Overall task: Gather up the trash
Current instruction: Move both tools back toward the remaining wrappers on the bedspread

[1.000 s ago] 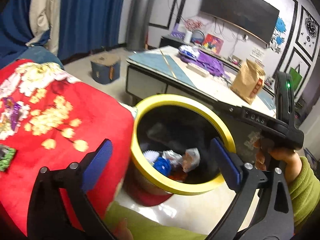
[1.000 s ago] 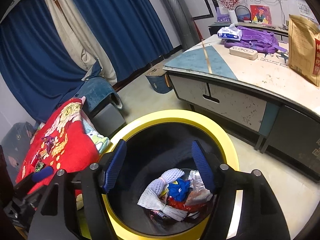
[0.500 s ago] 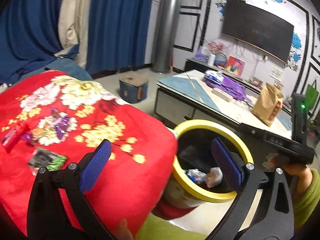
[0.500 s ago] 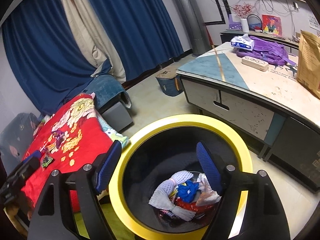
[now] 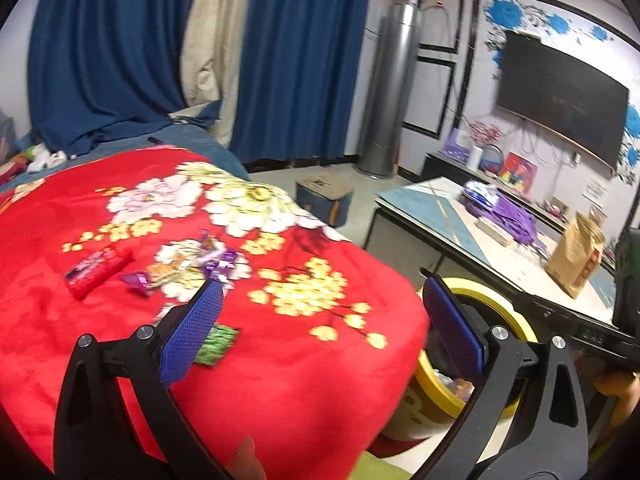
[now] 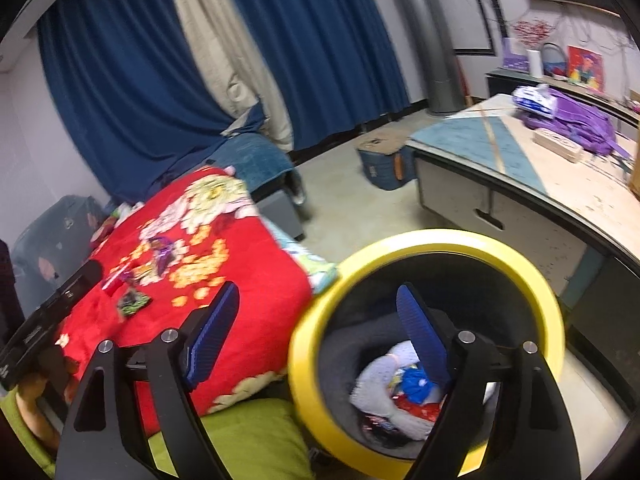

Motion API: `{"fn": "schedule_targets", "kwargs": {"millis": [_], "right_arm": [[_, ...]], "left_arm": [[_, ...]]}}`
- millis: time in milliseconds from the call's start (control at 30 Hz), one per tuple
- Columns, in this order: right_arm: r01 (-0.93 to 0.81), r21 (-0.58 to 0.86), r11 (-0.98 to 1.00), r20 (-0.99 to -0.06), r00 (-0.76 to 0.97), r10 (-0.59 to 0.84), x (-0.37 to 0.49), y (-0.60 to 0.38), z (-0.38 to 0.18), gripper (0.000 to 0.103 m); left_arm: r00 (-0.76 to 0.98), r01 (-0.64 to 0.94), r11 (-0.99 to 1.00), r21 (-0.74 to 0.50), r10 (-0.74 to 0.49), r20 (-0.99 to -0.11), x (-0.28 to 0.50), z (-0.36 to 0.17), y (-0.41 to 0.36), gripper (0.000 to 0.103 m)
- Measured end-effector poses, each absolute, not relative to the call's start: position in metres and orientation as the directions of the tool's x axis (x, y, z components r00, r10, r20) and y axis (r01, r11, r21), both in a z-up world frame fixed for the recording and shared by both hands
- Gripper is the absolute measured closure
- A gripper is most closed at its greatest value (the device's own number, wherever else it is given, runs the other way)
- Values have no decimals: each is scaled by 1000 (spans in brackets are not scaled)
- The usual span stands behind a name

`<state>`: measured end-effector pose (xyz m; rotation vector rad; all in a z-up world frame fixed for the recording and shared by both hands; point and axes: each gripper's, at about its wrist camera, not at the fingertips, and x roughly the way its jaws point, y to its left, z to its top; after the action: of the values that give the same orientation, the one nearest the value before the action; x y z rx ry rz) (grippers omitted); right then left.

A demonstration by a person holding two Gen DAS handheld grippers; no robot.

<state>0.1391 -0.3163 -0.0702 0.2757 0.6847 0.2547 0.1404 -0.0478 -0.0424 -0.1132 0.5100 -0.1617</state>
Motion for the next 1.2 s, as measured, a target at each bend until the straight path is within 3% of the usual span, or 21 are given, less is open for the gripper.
{"fn": "schedule_targets", "kwargs": {"millis": [433,933,1000,1200], "right_arm": [[-317,289,903,-596,679,429,152,-236,-53,23],[-462,324,826,-624,552,553,177,-143,-50,23],[-487,314,815,-636,530,561,180,-126,-54,23],[-514,320,796,-676,464,572,196,-89,-73,29]], "left_arm": [[890,-28,980,-199,-67,-452,139,-39,16,11],[867,-174,941,-289,8,-498,145,-42,105,11],[861,-181,937,-299,4,-509,146,-43,115,14],[837,-158,921,-355,-66,-544,154,-52,130,35]]}}
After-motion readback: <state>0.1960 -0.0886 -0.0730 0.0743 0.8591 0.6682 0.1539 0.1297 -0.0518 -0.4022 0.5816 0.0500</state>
